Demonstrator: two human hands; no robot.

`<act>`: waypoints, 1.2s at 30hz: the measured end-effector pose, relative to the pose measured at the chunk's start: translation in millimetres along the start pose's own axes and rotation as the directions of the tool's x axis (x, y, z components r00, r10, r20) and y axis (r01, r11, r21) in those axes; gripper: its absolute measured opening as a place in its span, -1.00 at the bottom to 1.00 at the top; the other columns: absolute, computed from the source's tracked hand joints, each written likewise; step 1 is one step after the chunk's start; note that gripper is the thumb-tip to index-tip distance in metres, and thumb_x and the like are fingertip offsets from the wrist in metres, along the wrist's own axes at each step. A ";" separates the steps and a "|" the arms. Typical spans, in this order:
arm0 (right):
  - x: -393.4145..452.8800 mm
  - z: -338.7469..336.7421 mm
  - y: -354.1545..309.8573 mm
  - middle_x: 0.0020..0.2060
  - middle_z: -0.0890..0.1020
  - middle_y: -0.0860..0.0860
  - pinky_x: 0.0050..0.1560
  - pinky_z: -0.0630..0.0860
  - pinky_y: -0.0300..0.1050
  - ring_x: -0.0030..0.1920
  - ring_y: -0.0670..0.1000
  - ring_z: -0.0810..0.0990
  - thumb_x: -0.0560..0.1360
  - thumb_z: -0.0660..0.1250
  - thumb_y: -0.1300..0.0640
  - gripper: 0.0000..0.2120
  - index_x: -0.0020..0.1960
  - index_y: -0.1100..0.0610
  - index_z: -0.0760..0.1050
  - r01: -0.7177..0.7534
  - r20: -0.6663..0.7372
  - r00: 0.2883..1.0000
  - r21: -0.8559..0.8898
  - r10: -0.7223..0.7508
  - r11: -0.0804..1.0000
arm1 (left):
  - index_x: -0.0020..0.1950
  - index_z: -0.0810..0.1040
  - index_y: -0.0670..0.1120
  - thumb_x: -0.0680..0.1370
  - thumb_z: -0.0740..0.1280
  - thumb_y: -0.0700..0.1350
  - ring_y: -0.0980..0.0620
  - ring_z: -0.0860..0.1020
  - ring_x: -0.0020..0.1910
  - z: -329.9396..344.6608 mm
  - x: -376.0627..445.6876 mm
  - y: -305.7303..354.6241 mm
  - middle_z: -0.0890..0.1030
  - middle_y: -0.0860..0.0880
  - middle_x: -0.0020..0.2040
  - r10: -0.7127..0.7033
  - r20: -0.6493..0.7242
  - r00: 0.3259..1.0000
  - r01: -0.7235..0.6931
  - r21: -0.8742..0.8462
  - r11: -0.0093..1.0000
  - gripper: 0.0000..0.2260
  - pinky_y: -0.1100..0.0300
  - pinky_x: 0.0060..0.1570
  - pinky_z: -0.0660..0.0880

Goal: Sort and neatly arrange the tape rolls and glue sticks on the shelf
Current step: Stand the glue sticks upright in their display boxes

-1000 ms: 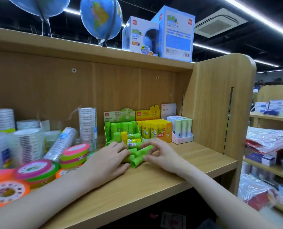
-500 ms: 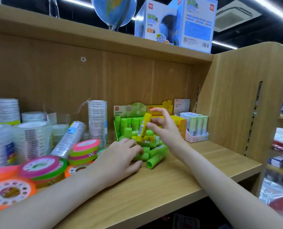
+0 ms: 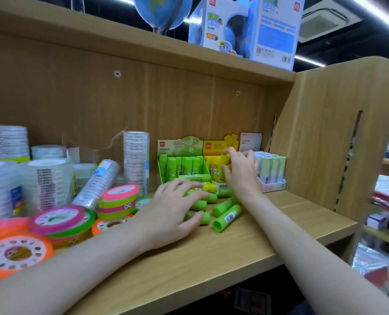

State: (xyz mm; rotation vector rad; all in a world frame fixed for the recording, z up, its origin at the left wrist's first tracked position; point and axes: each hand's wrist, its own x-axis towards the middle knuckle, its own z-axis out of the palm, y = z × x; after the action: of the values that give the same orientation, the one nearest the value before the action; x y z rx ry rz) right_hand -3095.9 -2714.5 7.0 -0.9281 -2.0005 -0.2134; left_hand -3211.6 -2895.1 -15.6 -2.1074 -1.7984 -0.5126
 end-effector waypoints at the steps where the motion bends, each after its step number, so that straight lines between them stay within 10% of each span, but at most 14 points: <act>1: -1.0 -1.1 1.2 0.06 0.57 0.04 0.13 0.22 0.00 0.17 0.12 0.33 0.53 0.25 0.10 -0.72 0.24 0.06 0.39 0.003 0.007 1.000 -0.024 -0.003 1.000 | 0.41 0.20 0.28 0.44 -0.18 0.30 0.21 0.02 0.42 -1.5 -0.3 2.8 0.17 0.24 0.45 0.040 0.045 0.998 -0.038 -0.047 0.998 -0.44 0.14 0.39 0.03; 6: -1.9 -2.5 -0.2 0.18 0.47 0.04 0.17 0.20 0.00 0.24 0.10 0.28 0.53 0.27 0.09 -0.75 0.20 0.05 0.42 -0.019 0.072 0.997 -0.090 0.025 0.996 | 0.39 0.12 0.41 0.53 -0.11 0.29 0.30 -0.09 0.44 -4.4 0.8 11.1 0.02 0.41 0.45 0.177 0.271 0.946 -0.152 -0.112 0.982 -0.58 0.12 0.41 -0.05; 13: -6.8 -6.0 4.7 0.34 0.28 0.07 0.27 0.21 0.09 0.33 0.12 0.23 0.55 0.23 0.13 -0.69 0.29 -0.02 0.45 -0.047 0.078 0.996 -0.015 0.048 0.999 | 0.42 0.24 0.24 0.41 -0.23 0.39 0.23 0.04 0.42 0.1 2.5 6.0 0.21 0.32 0.43 0.068 0.218 0.973 -0.058 -0.055 0.997 -0.34 0.13 0.43 -0.02; 16: -10.1 -12.1 1.9 0.22 0.48 0.10 0.13 0.36 0.13 0.19 0.18 0.41 0.50 0.23 0.21 -0.68 0.21 0.04 0.56 0.203 -0.041 0.979 0.231 -0.199 0.951 | 0.37 0.35 0.18 0.32 -0.33 0.45 0.21 0.08 0.43 -1.6 2.2 4.7 0.25 0.26 0.43 0.035 0.202 0.979 -0.039 0.018 0.999 -0.19 0.15 0.40 -0.03; 23: -23.3 -10.0 -6.2 0.17 0.59 -0.02 0.10 0.23 -0.29 0.18 0.02 0.43 0.52 0.31 0.14 -0.70 0.25 0.11 0.50 0.311 0.388 0.825 0.296 -0.411 0.903 | 0.40 0.27 0.19 0.45 -0.12 0.38 0.19 0.20 0.40 -2.6 1.5 6.0 0.30 0.20 0.41 0.074 0.108 0.991 -0.069 -0.048 0.996 -0.41 0.11 0.43 0.07; 28: -15.1 -17.6 -2.0 -0.07 0.57 -0.09 -0.13 0.40 -0.33 -0.11 -0.09 0.50 0.47 0.35 0.28 -0.78 0.08 0.07 0.54 -0.020 0.224 0.961 0.646 -0.165 0.764 | 0.38 0.25 0.32 0.38 -0.26 0.37 0.19 0.03 0.48 -1.8 2.0 6.1 0.17 0.29 0.46 0.039 0.274 0.961 -0.057 0.059 0.997 -0.37 0.03 0.46 -0.13; 36: -15.4 -27.3 3.6 -0.02 0.43 0.10 -0.16 0.60 -0.19 -0.19 -0.01 0.56 0.54 0.22 0.33 -0.78 0.11 0.06 0.40 -0.282 0.294 0.955 0.863 0.036 0.419 | 0.30 0.38 0.23 0.50 -0.13 0.34 0.19 0.16 0.42 1.0 4.3 0.9 0.30 0.20 0.41 -0.069 0.242 0.968 0.061 0.043 0.997 -0.49 0.03 0.45 -0.20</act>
State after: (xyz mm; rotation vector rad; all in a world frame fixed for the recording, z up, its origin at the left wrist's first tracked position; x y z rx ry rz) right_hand -3070.5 -2733.0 10.1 -0.3959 -1.7898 1.0765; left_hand -3210.0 -2891.0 -14.5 -2.1728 -1.9978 -0.2434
